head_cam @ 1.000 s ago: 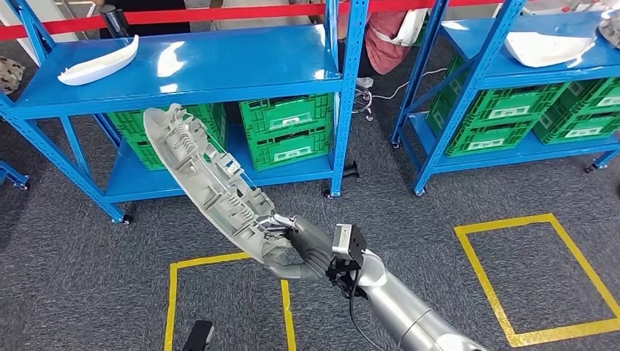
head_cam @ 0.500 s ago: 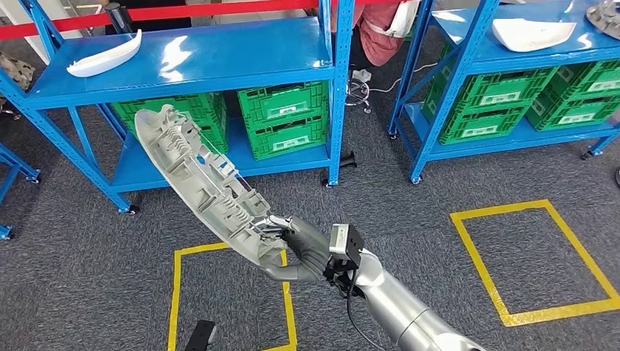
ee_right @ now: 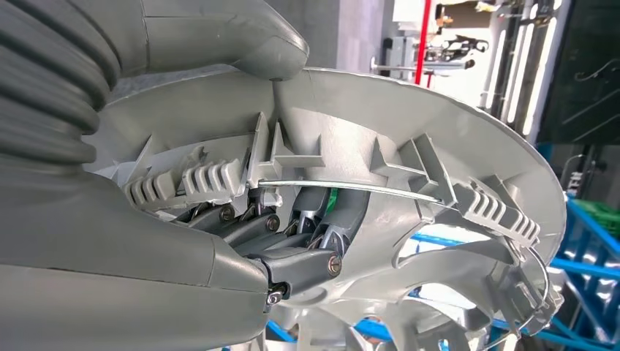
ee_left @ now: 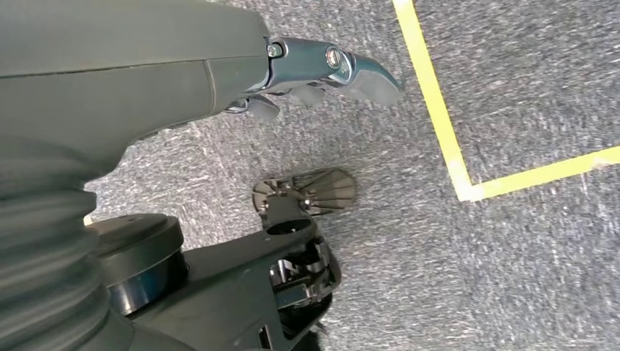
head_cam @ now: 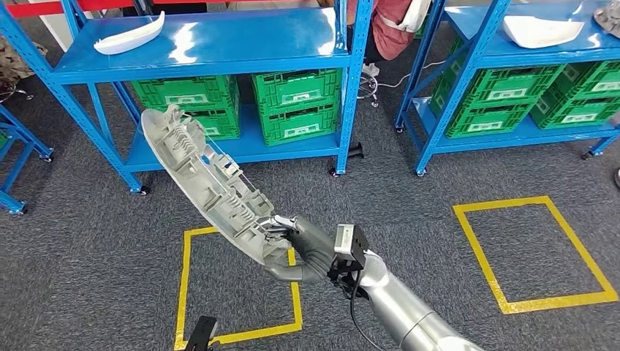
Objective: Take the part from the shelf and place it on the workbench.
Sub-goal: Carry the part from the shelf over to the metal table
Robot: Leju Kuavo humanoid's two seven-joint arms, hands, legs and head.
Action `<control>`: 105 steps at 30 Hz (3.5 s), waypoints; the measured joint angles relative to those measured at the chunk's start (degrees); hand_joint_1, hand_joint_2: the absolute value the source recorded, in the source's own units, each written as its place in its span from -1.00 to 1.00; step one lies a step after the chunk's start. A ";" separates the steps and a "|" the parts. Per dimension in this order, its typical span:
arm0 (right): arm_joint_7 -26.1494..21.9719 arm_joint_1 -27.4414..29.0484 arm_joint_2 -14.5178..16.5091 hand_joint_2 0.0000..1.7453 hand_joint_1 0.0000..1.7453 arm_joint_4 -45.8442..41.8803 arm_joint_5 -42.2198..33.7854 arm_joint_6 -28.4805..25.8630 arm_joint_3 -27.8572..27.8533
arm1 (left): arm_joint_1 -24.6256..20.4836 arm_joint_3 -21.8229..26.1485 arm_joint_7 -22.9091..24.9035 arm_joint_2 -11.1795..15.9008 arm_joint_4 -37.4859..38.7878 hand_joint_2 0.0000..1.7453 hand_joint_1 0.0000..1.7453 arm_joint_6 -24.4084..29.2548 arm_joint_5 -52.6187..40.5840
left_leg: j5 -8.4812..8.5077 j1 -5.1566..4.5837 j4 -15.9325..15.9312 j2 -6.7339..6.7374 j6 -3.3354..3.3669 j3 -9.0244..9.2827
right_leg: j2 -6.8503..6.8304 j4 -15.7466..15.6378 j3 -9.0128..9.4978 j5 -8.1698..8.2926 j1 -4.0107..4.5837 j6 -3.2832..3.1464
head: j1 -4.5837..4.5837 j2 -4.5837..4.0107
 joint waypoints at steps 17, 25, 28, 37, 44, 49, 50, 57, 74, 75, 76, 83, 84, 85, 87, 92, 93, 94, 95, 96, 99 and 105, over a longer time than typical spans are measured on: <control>-0.04 0.76 0.20 1.00 1.00 -4.88 -5.06 3.93 -2.71 | -0.07 0.00 0.28 0.28 -0.01 1.00 -1.00 -0.01 -0.05 | -7.06 0.86 0.47 -0.52 -2.93 7.59 | -0.41 -2.63 -7.44 7.17 -0.53 0.41 | -0.54 0.00; 0.33 2.90 -0.87 1.00 1.00 -10.32 -9.88 4.89 -7.25 | 0.33 0.00 0.56 0.21 0.01 1.00 -1.00 0.09 -0.03 | -2.71 0.54 0.36 -0.10 0.67 2.25 | -0.10 11.13 -11.48 -3.94 -0.84 2.20 | 0.06 0.00; 0.51 3.31 -1.08 1.00 1.00 -11.23 -11.69 5.11 -9.24 | 0.39 0.00 0.59 0.18 0.01 1.00 -1.00 0.17 0.01 | -0.63 0.22 0.40 0.03 0.72 -0.41 | -0.06 10.31 -7.22 -1.41 -0.47 1.34 | 0.08 0.00; 0.37 4.53 -1.57 1.00 1.00 -17.67 -17.50 9.48 -15.50 | 0.89 0.00 0.52 -0.16 0.01 1.00 -1.00 0.19 0.03 | -0.24 0.02 1.94 -0.08 -1.67 -3.79 | -0.52 -5.73 1.49 1.23 0.00 -1.61 | -0.03 0.00; 0.55 5.91 -1.67 1.00 1.00 -24.25 -21.13 11.80 -17.95 | 1.20 0.01 0.35 0.04 0.00 1.00 -1.00 0.58 0.65 | -5.20 0.27 11.22 -0.09 -2.59 0.14 | -0.67 -4.29 -4.56 5.34 -0.16 -1.22 | -0.78 0.00; 0.62 6.11 -1.70 1.00 1.00 -28.43 -22.93 12.11 -19.21 | 1.27 0.02 -0.01 -0.01 -0.01 1.00 -1.00 0.68 0.87 | -6.71 -0.12 -0.39 -0.50 -0.56 7.64 | -0.67 -3.12 -6.75 7.42 -0.02 0.25 | -0.73 0.00; 0.77 6.22 -1.71 1.00 1.00 -29.00 -23.17 12.14 -19.34 | 1.37 0.02 0.00 -0.03 0.01 1.00 -1.00 0.69 0.91 | -6.25 -0.10 -0.51 -0.41 -0.08 7.30 | -0.56 -2.96 -7.03 7.41 -0.12 0.57 | -0.77 0.00; 2.50 7.04 -1.75 1.00 1.00 -30.39 -22.62 12.11 -19.80 | 1.52 0.02 0.00 -0.02 -0.01 1.00 -1.00 0.83 1.03 | -1.55 0.07 -0.35 -0.02 1.15 1.73 | -0.12 13.39 -10.48 -3.63 -0.49 2.08 | -0.30 0.00; 3.13 6.92 -1.06 1.00 1.00 -28.52 -19.28 11.75 -19.20 | 1.58 0.04 -0.19 0.03 -0.01 1.00 -1.00 1.19 1.16 | -5.59 0.23 13.40 -0.30 -2.07 -1.24 | -0.57 -4.04 -4.61 5.27 0.00 -1.62 | -1.47 0.00; 3.14 6.96 -1.06 1.00 1.00 -28.47 -19.26 11.86 -19.12 | 1.50 0.04 -0.20 0.03 -0.02 1.00 -1.00 1.19 1.14 | -5.19 0.19 9.55 -0.31 -1.87 1.98 | -0.57 -3.69 -5.47 5.75 0.03 -1.41 | -1.56 0.00; 3.11 7.01 -1.07 1.00 1.00 -28.44 -19.25 11.94 -19.06 | 1.41 0.04 -0.23 0.03 -0.03 1.00 -1.00 1.19 1.10 | -5.64 0.10 5.21 -0.33 -1.65 5.17 | -0.60 -3.35 -6.13 6.16 0.08 -1.17 | -1.65 0.00; 2.79 7.92 -1.06 1.00 1.00 -28.34 -19.09 12.07 -18.74 | 1.39 0.04 -0.32 -0.07 -0.09 1.00 -1.00 1.19 1.05 | -4.99 0.09 -1.30 -0.01 0.53 6.88 | -0.29 0.57 -8.62 3.33 -0.35 1.33 | -1.57 0.00; 2.78 7.96 -1.06 1.00 1.00 -28.29 -19.06 12.07 -18.73 | 1.39 0.04 -0.32 -0.07 -0.11 1.00 -1.00 1.19 1.05 | -4.31 0.09 -1.27 0.02 0.69 6.10 | -0.21 3.78 -9.59 0.34 -0.50 1.73 | -1.47 0.00; 2.79 8.01 -1.06 1.00 1.00 -28.23 -19.03 12.07 -18.72 | 1.42 0.04 -0.33 -0.06 -0.12 1.00 -1.00 1.19 1.05 | -3.64 0.10 -1.22 0.04 0.75 5.20 | -0.19 7.50 -10.51 -2.18 -0.64 2.04 | -1.38 0.00; 2.82 8.21 -1.06 1.00 1.00 -28.00 -18.95 12.07 -18.69 | 1.52 0.04 -0.32 -0.06 -0.12 1.00 -1.00 1.19 1.05 | -2.29 0.14 -1.02 0.05 0.61 3.29 | -0.18 12.70 -10.89 -3.62 -0.87 2.43 | -1.37 0.00; 2.81 8.39 -0.98 1.00 1.00 -27.75 -18.58 12.33 -18.58 | 1.46 0.04 -0.25 -0.07 -0.14 1.00 -1.00 1.19 1.05 | 0.35 0.25 -0.04 0.00 -0.60 -0.34 | -0.05 -0.36 0.76 -0.48 -0.91 1.88 | -1.36 0.00; 2.77 8.40 -0.94 1.00 1.00 -27.73 -18.52 12.46 -18.52 | 1.43 0.04 -0.21 -0.06 -0.14 1.00 -1.00 1.19 1.05 | 0.86 0.23 -0.03 -0.01 -0.99 -0.58 | 0.04 -2.71 2.19 -1.15 -0.73 1.42 | -1.38 0.00; 2.71 8.43 -0.90 1.00 1.00 -27.66 -18.51 12.61 -18.45 | 1.44 0.04 -0.15 -0.06 -0.15 1.00 -1.00 1.19 1.05 | 1.42 0.21 -0.20 -0.02 -1.40 -0.69 | 0.13 -3.75 2.56 -1.46 -0.49 0.85 | -1.41 0.00; 2.69 8.46 -0.89 1.00 1.00 -27.55 -18.47 12.74 -18.40 | 1.48 0.04 -0.09 -0.04 -0.15 1.00 -1.00 1.19 1.05 | 2.00 0.26 -0.50 -0.03 -1.82 -0.75 | 0.14 -3.75 2.14 -1.04 -0.44 0.30 | -1.45 0.00; 2.71 8.40 -0.84 1.00 1.00 -27.39 -18.33 12.82 -18.32 | 1.51 0.04 -0.04 -0.03 -0.14 1.00 -1.00 1.20 1.06 | 2.06 0.35 -0.56 -0.04 -2.18 -0.97 | 0.04 -3.84 1.70 -0.46 -0.46 -0.25 | -1.47 0.00; 2.47 8.28 -0.50 1.00 1.00 -26.78 -17.39 12.82 -17.87 | 1.54 0.04 0.03 0.07 -0.14 1.00 -1.00 1.23 1.05 | -3.77 0.50 4.64 -0.06 -2.78 -3.32 | -0.20 -4.12 -0.35 1.66 -0.60 -1.62 | -1.88 0.00; 1.35 9.13 -0.46 1.00 1.00 -26.34 -17.57 12.60 -17.84 | 1.36 0.04 0.06 0.54 -0.19 1.00 -1.00 1.39 0.72 | -5.98 0.21 11.92 -0.09 -2.20 0.00 | -0.22 -3.85 -5.18 5.61 0.26 -1.84 | -2.46 0.00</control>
